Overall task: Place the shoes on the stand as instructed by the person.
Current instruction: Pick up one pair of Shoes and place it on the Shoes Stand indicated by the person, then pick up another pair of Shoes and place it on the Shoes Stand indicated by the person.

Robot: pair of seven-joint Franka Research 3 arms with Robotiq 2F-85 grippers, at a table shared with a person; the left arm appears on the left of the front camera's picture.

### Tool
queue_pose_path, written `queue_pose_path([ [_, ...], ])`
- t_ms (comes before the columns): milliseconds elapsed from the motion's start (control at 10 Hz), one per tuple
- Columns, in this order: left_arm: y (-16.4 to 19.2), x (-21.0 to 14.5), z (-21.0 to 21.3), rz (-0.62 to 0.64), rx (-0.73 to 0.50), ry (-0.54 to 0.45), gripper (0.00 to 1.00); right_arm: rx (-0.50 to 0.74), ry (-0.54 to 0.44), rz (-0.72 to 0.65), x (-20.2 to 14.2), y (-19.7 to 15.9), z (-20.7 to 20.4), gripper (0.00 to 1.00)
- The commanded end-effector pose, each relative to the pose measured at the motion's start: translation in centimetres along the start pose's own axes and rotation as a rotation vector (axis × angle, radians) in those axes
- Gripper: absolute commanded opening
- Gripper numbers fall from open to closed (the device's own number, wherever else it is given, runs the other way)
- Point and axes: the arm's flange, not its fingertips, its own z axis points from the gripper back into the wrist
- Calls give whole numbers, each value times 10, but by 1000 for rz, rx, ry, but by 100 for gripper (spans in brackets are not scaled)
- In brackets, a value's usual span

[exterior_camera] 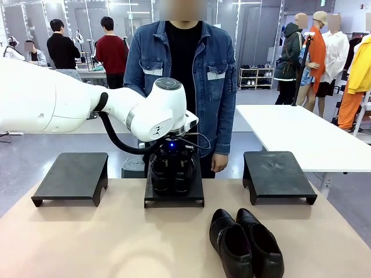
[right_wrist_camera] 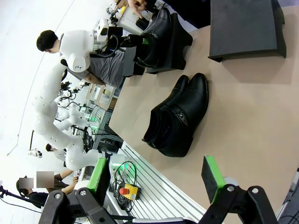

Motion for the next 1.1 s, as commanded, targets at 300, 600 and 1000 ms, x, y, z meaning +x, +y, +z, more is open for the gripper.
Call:
queue_pose_path([
  [300,14,-11,20,25,32,66,100,9,-10,7,0,1,1,100],
  [600,8,0,13,15,36,30,100,9,-10,7,0,1,1,100],
  [1000,8,0,13,15,36,30,100,9,-10,7,0,1,1,100],
])
